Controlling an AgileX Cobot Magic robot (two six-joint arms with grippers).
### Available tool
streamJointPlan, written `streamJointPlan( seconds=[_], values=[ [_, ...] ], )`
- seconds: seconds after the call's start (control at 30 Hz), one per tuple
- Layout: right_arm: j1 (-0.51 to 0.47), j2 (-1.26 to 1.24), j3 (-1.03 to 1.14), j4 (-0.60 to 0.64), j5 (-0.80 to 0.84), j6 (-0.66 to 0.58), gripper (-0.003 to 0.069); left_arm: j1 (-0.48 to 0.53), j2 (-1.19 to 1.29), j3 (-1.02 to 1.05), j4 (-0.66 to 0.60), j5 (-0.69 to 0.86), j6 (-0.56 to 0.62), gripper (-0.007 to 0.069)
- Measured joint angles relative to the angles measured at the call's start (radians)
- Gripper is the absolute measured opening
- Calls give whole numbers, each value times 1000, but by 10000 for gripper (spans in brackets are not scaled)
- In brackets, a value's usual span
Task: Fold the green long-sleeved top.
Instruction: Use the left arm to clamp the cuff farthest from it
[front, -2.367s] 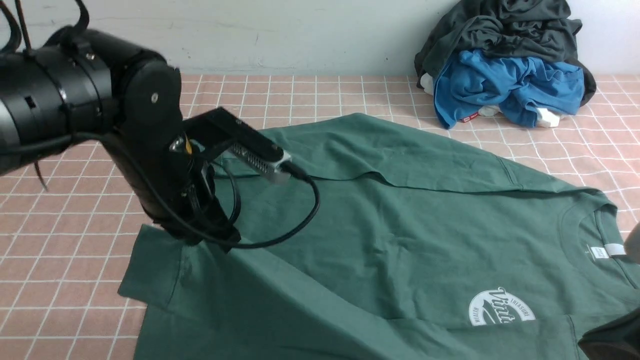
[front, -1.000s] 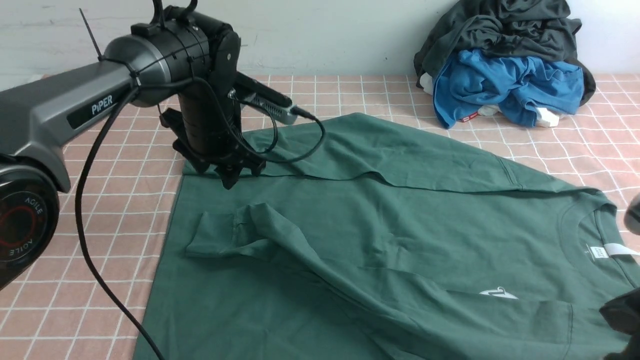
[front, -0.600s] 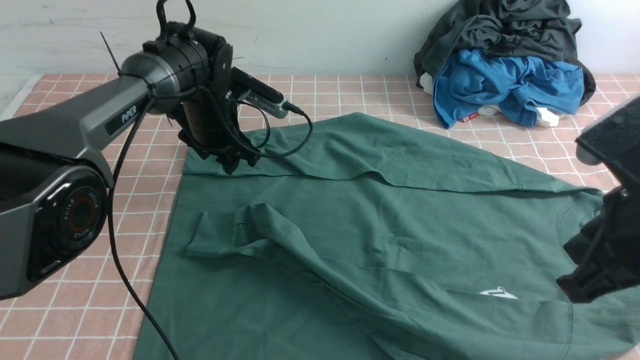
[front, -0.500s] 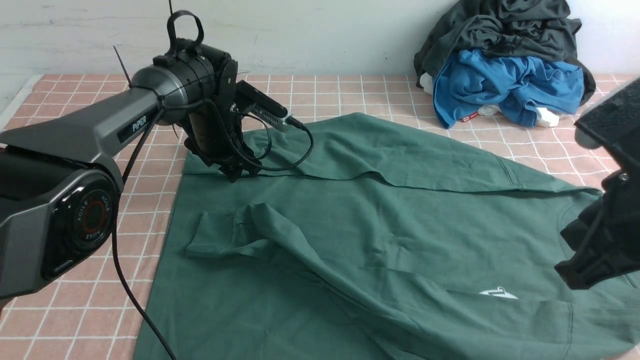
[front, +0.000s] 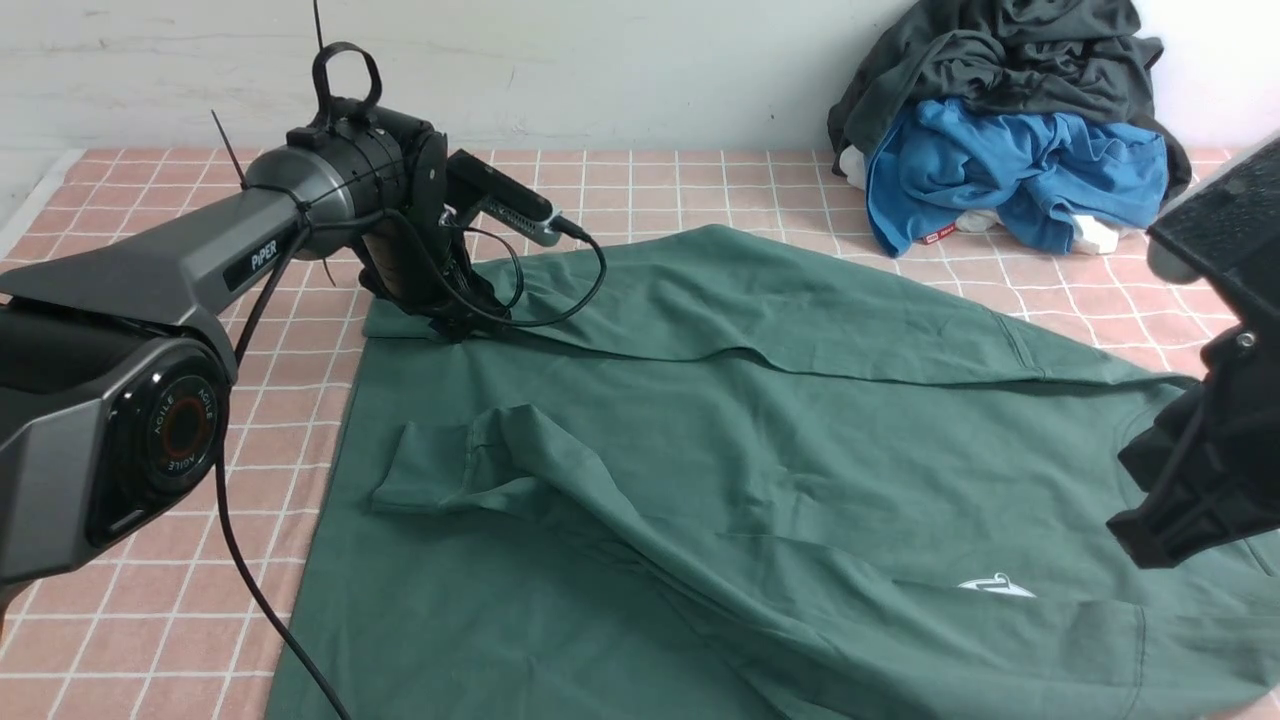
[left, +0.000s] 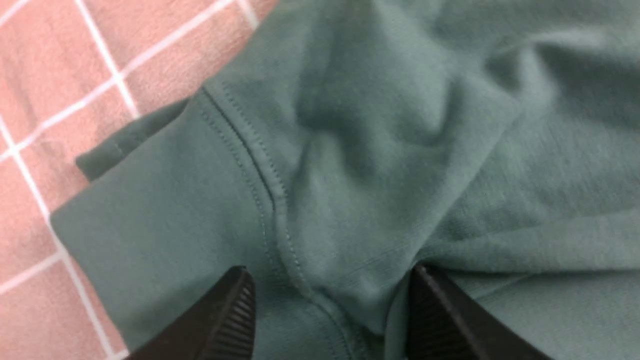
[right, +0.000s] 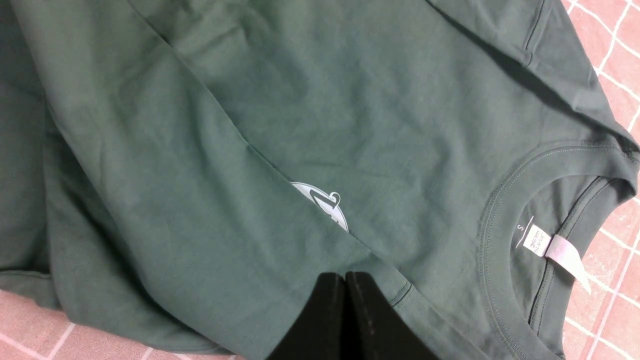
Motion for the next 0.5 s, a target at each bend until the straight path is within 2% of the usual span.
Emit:
streamJointPlan(
  seconds=[0.1,0.37,0.5],
  values=[
    [0,10,0,0,0,0,-14,0,0,0,-12,3,-13,348],
    [0,40,0,24,0,-19,-14,0,3,0,-44,24,-18,68],
    [0,40,0,28,0,-20,-14,0,-1,-1,-49,34,-18,27]
  ],
)
